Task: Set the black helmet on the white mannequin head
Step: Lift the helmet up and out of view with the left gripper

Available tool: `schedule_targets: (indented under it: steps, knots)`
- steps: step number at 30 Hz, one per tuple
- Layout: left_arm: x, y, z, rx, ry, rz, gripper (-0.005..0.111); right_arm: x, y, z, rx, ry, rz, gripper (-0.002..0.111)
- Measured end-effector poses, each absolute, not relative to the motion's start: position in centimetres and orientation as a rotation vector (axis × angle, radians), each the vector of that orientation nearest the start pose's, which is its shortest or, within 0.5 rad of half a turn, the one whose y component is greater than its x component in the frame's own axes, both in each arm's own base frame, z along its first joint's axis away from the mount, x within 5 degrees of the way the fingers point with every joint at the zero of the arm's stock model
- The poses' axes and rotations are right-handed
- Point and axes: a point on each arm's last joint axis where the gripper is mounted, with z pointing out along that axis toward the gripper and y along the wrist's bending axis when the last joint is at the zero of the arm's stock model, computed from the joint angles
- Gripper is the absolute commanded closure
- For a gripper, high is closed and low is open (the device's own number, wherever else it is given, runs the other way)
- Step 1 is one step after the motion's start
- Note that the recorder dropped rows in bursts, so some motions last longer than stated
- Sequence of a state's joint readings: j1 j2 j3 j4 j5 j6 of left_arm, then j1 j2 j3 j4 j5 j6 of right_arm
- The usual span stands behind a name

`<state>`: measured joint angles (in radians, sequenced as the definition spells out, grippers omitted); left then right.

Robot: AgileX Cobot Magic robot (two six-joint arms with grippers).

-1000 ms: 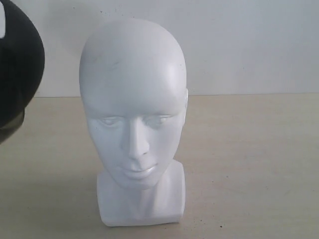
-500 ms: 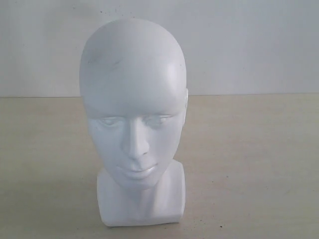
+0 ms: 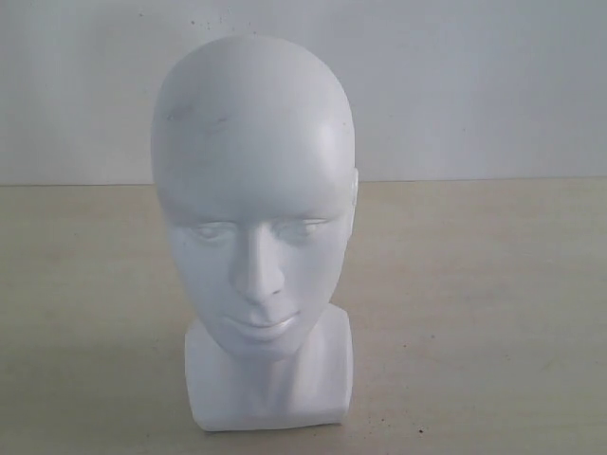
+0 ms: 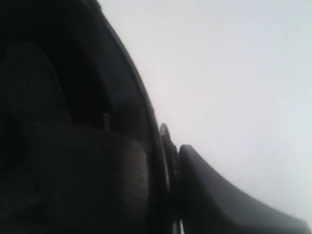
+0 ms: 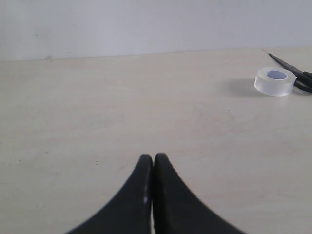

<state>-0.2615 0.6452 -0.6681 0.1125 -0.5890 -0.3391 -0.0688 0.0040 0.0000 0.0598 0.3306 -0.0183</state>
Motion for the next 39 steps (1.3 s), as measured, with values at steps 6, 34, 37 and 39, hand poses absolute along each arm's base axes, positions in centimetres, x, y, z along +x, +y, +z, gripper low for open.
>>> schedule_targets:
  steps: [6, 34, 37, 39]
  knots:
    - [10.1, -3.9, 41.2, 0.077, 0.722, -0.670, 0.102, 5.4, -0.2, 18.3, 0.083, 1.816, -0.004, 0.109]
    - [16.2, -6.7, 42.6, -0.073, 0.757, -1.480, 0.102, 5.4, -0.2, 18.3, 0.083, 1.816, -0.004, 0.109]
    - [16.8, -7.2, 43.6, -0.068, 0.734, -1.607, 0.102, 5.4, -0.2, 18.3, 0.083, 1.816, -0.004, 0.109]
    - [17.4, -7.4, 43.9, -0.078, 0.747, -1.664, 0.102, 5.4, -0.2, 18.3, 0.081, 1.813, -0.009, 0.109]
